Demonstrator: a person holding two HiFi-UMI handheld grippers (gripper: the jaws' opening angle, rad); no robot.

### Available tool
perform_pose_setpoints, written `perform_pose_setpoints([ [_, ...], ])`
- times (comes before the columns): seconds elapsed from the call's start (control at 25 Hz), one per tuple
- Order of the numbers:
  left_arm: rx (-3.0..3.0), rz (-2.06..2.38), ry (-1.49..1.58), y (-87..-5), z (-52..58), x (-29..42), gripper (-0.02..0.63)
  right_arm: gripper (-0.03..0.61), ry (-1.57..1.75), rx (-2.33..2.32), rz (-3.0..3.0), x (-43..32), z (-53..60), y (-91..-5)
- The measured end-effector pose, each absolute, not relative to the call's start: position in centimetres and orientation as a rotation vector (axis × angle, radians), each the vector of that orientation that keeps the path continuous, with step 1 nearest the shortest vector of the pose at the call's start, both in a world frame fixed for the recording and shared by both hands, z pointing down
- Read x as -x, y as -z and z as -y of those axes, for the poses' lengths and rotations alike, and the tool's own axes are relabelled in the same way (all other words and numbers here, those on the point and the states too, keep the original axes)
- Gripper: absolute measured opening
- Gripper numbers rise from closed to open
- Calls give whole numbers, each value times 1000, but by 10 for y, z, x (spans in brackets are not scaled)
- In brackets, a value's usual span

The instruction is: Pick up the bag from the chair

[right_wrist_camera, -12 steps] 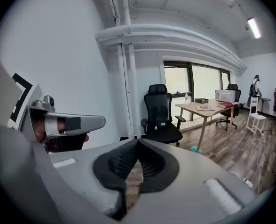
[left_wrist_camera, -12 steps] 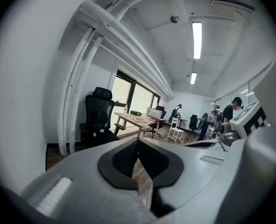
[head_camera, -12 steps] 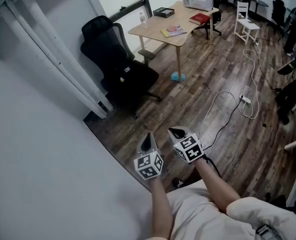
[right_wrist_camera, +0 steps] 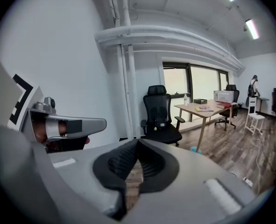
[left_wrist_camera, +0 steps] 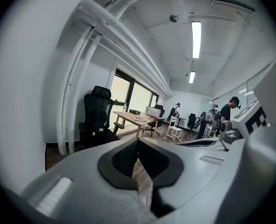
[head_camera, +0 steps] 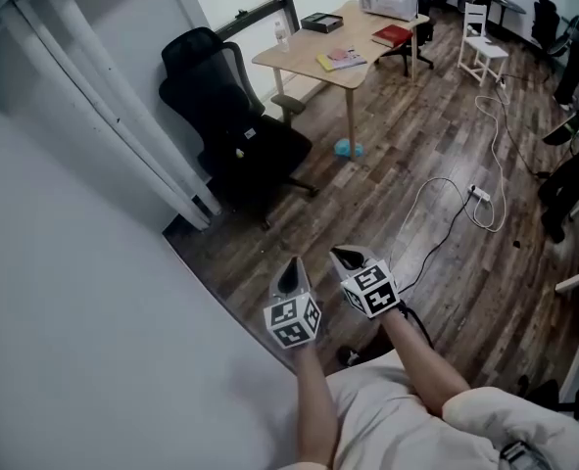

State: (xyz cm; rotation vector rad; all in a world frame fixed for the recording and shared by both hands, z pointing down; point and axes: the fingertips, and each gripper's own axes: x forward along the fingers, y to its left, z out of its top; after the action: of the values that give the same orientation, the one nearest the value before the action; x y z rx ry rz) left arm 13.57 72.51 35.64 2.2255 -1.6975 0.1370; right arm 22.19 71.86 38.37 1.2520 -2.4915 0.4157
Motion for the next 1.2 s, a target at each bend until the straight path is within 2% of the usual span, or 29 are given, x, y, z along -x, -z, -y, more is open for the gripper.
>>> perform_pose_setpoints([
  [0.56,-2157,1720,-143,-375,-715,-106,6,0,-473,-1263,2558,-215,-691,-382],
  [0.76,-2137,1718,-158,-383,-696,-92,6,0,-621,-1195,2582,-194,-673,-405],
  [1.2,-2171,1731,-256,-362,-582,-50,6,0,-622,-1053,2551,-152,-550,-410],
])
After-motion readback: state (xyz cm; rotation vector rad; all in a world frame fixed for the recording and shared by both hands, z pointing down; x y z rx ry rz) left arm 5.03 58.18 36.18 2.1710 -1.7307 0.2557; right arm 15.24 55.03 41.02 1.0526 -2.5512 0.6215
